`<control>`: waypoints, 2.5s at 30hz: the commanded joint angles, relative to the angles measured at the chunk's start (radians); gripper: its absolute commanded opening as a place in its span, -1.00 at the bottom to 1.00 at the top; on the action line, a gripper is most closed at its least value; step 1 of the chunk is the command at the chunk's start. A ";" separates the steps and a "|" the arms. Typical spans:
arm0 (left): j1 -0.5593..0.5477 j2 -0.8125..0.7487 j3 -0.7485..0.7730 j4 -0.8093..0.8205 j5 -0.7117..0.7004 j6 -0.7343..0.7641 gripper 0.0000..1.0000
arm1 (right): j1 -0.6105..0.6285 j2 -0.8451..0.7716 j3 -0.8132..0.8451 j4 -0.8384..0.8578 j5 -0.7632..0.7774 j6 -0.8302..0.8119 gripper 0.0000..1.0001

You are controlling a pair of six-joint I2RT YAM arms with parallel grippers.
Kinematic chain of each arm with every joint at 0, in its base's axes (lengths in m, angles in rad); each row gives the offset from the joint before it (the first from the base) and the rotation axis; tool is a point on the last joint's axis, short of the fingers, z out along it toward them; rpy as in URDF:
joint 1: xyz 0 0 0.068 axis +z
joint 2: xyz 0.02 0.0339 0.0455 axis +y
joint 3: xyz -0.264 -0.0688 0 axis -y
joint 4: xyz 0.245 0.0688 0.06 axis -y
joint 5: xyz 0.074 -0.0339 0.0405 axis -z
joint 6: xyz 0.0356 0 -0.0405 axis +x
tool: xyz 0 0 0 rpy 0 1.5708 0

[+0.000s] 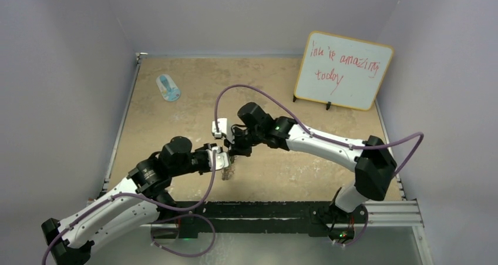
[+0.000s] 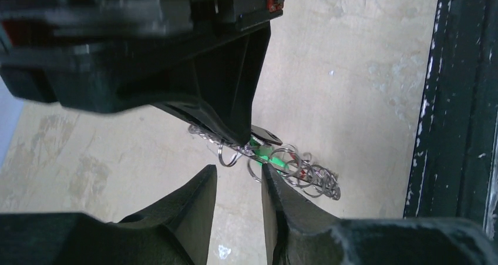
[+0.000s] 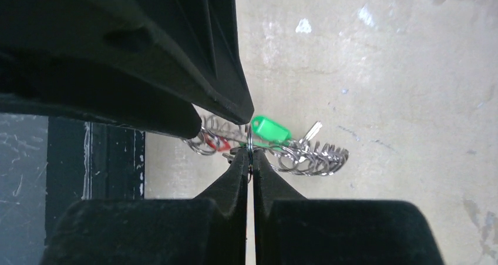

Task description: Put the keys on the keyring

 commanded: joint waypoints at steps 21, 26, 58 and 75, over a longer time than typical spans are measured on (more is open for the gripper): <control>-0.002 0.067 0.007 -0.049 0.002 0.092 -0.51 | 0.057 0.090 0.177 -0.199 -0.018 -0.024 -1.00; -0.001 0.075 0.006 -0.043 -0.005 0.090 -0.67 | 0.057 0.077 0.169 -0.186 -0.032 -0.026 -1.00; -0.001 0.009 -0.070 0.223 0.002 -0.158 -1.00 | -0.095 -0.115 -0.094 0.147 -0.172 0.076 -0.63; -0.001 -0.115 -0.279 0.622 0.079 -0.244 -1.00 | -0.160 -0.246 -0.385 0.570 -0.377 0.134 -0.23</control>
